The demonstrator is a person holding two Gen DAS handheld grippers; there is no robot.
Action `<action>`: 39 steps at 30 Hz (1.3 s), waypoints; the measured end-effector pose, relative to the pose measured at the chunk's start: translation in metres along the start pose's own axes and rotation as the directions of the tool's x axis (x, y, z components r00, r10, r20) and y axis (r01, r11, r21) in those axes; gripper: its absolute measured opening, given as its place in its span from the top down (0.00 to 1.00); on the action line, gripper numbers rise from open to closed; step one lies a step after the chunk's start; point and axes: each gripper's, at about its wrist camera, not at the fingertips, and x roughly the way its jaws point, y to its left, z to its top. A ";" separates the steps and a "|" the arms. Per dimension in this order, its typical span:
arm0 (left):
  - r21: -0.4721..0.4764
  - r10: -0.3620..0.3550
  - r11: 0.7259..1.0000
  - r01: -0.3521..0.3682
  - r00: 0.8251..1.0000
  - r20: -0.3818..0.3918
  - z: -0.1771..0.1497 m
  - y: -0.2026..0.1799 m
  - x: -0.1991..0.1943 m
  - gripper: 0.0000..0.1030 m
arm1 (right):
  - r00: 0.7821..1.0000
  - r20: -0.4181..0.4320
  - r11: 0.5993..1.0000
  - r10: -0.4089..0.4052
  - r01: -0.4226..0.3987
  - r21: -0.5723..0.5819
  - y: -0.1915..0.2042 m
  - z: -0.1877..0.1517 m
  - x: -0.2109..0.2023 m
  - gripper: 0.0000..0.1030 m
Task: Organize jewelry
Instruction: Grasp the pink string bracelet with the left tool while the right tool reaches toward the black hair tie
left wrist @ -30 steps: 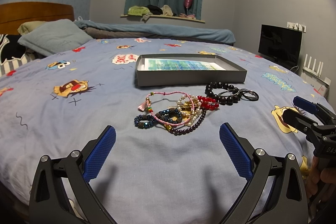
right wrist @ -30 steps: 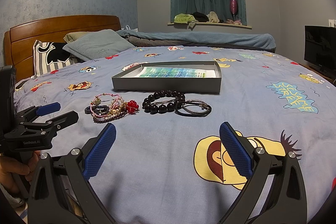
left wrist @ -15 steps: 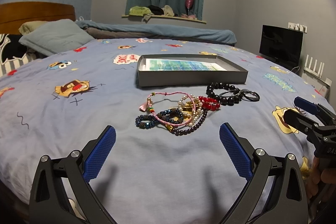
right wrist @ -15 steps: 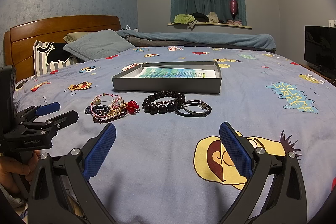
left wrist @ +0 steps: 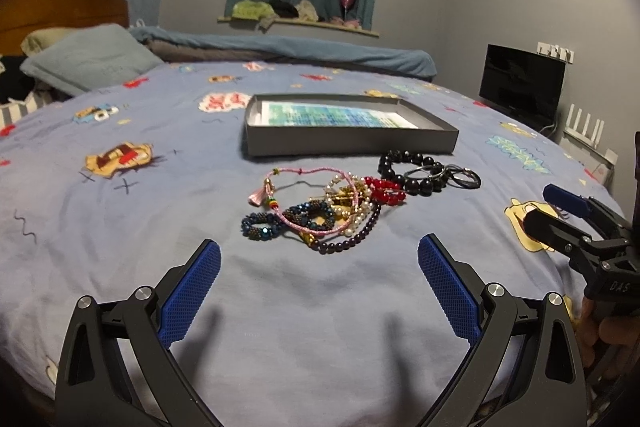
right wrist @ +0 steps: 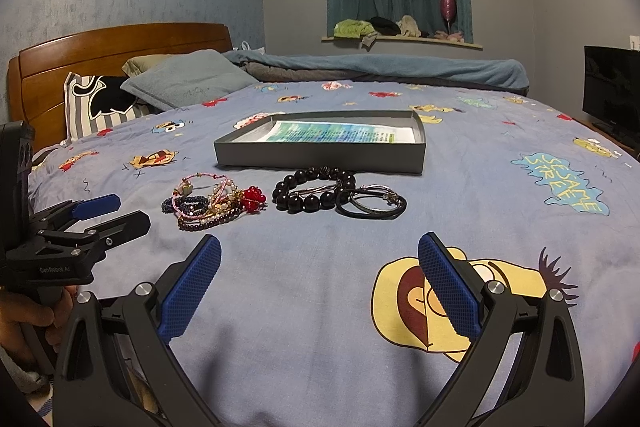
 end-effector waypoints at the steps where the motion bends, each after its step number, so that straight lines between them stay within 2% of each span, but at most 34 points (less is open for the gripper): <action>1: -0.008 -0.009 1.000 0.009 1.000 -0.010 0.001 0.001 0.002 0.07 | 1.000 -0.008 1.000 0.005 -0.005 0.000 -0.001 0.001 0.001 0.05; 5: -0.019 -0.008 1.000 0.008 1.000 -0.020 0.006 0.009 0.008 0.08 | 1.000 -0.023 1.000 -0.003 0.002 -0.018 -0.002 0.005 0.006 0.05; 11: -0.019 0.019 1.000 -0.020 0.999 -0.047 0.024 0.022 0.023 0.28 | 0.999 -0.048 0.999 -0.019 0.018 -0.034 -0.009 0.015 0.018 0.05; 14: -0.030 -0.006 1.000 0.004 0.997 -0.077 0.034 0.028 0.037 0.37 | 0.997 -0.070 0.999 -0.027 0.024 -0.037 -0.016 0.022 0.029 0.05; 22: -0.061 -0.044 0.998 0.033 0.982 -0.181 0.050 0.037 0.080 0.40 | 0.982 -0.185 0.999 -0.047 0.044 -0.019 -0.040 0.036 0.072 0.05; 27: -0.071 -0.052 0.997 0.038 0.979 -0.197 0.052 0.036 0.093 0.40 | 0.976 -0.218 0.999 -0.019 0.027 0.034 -0.054 0.039 0.090 0.05; 31: -0.075 -0.057 0.996 0.043 0.978 -0.202 0.052 0.036 0.099 0.42 | 0.975 -0.221 0.999 -0.010 0.017 0.032 -0.054 0.042 0.096 0.05; 32: -0.076 -0.065 0.996 0.051 0.977 -0.202 0.053 0.036 0.100 0.47 | 0.975 -0.221 0.999 -0.009 0.016 0.029 -0.053 0.043 0.096 0.05; 34: -0.073 -0.071 0.996 0.057 0.977 -0.203 0.053 0.035 0.102 0.77 | 0.976 -0.218 1.000 -0.009 0.013 0.020 -0.051 0.043 0.098 0.06; 35: -0.070 -0.073 0.996 0.060 0.977 -0.201 0.053 0.035 0.101 0.85 | 0.976 -0.219 1.000 -0.008 0.012 0.019 -0.051 0.043 0.098 0.06; 36: -0.064 -0.076 0.996 0.064 0.978 -0.195 0.053 0.034 0.100 0.91 | 0.976 -0.219 1.000 -0.006 0.011 0.019 -0.051 0.042 0.098 0.06; 39: -0.045 -0.077 0.996 0.070 0.985 -0.155 0.056 0.033 0.091 0.92 | 0.978 -0.210 1.000 0.000 0.007 0.029 -0.053 0.039 0.096 0.06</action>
